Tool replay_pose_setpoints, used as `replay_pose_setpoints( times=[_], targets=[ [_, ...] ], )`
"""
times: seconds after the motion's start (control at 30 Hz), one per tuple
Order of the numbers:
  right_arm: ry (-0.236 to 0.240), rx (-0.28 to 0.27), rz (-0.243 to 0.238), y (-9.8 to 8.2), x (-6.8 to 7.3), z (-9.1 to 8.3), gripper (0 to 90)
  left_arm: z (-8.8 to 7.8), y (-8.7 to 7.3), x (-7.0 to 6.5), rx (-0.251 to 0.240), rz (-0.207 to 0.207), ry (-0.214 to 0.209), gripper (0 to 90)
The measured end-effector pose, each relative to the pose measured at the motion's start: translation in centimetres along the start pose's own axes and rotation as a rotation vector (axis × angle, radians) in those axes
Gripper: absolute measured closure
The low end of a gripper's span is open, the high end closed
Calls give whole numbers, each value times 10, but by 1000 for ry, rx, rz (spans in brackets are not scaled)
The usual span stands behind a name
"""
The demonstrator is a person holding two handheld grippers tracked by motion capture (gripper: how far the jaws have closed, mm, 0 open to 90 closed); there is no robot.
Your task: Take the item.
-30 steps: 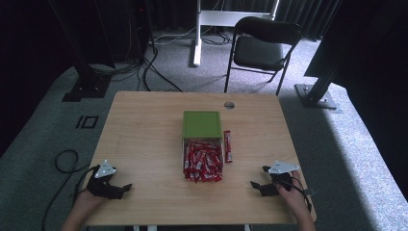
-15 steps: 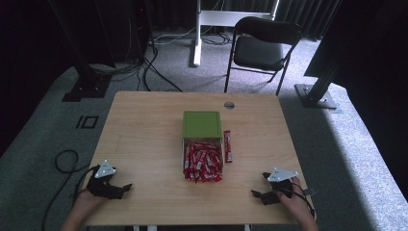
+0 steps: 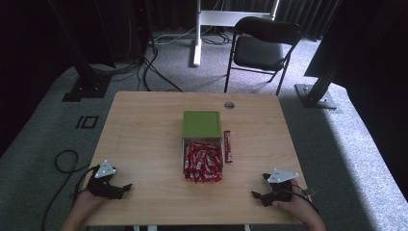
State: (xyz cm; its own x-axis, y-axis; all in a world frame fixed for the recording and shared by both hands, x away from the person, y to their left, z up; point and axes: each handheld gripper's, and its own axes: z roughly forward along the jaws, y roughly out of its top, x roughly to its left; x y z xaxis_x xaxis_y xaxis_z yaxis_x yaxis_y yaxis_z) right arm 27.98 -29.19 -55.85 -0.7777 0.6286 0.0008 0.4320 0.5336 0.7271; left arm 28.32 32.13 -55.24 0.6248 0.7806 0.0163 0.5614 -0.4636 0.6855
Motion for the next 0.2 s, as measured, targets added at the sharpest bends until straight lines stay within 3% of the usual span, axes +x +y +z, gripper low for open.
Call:
replay_pose_setpoints(
  times=[0.2],
  targets=[
    [-13, -2, 15, 0, -1, 0, 124, 0, 0, 0, 1, 1, 0, 16]
  ],
)
